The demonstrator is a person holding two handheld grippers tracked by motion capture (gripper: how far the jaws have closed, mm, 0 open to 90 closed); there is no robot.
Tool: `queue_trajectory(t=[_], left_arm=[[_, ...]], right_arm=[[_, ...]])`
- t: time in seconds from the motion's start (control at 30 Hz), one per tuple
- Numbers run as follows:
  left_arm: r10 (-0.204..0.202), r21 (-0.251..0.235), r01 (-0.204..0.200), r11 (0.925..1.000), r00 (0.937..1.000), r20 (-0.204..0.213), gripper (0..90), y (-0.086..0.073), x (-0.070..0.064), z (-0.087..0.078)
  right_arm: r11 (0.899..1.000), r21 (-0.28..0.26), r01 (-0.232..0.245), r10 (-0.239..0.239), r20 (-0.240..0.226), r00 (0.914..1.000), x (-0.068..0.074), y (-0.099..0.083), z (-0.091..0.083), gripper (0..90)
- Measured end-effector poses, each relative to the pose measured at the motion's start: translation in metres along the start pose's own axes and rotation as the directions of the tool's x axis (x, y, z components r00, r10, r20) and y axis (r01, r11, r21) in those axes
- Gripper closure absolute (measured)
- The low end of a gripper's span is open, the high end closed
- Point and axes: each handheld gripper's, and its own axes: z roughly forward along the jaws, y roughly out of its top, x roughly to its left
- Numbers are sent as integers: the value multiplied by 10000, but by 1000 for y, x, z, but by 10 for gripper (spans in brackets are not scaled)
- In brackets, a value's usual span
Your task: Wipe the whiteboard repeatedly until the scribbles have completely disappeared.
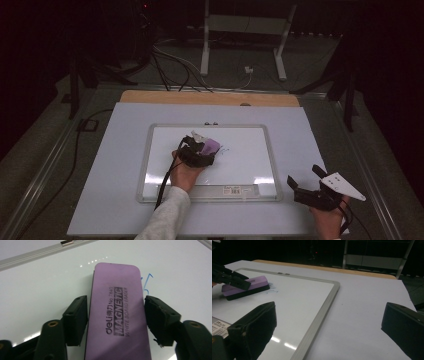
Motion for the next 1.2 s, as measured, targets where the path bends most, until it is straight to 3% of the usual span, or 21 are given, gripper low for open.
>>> queue_trajectory(t=[0.23, 0.4, 0.5, 0.63, 0.8, 0.97, 1.07, 1.2], left_arm=[[-35, 0, 35, 10000, 9998, -193, 414, 1, 5, 1], [-472, 13, 474, 9989, 9971, -594, 417, 2, 19, 0], [-527, 37, 531, 9986, 9965, -650, 418, 3, 21, 0], [-259, 136, 264, 9996, 9990, -372, 419, 4, 10, 1], [433, 227, -440, 9988, 9987, 282, 419, 2, -18, 4], [614, 241, -625, 9978, 9972, 438, 420, 3, -24, 5], [747, 322, -738, 9968, 9968, -278, 419, 5, -20, 4], [497, 396, -459, 9982, 9936, -1016, 420, 8, -4, 3]], right_arm=[[10000, 1, -10, 10, 4, 10000, -1, 0, 0, 2], [10000, -2, -22, 22, 11, 10000, -1, 0, 0, 2], [10000, 17, -14, 14, 5, 10000, 0, 0, 0, 2], [10000, 50, 4, -4, -9, 10000, 0, 0, 1, 2], [10000, 59, 7, -7, -15, 10000, 1, 0, 1, 2], [10000, 44, 16, -16, -8, 10000, 0, 0, 0, 2], [10000, 37, 23, -23, 1, 10000, 0, 0, 0, 2], [10000, 1, 2, -2, 13, 10000, 0, 0, -1, 2]])
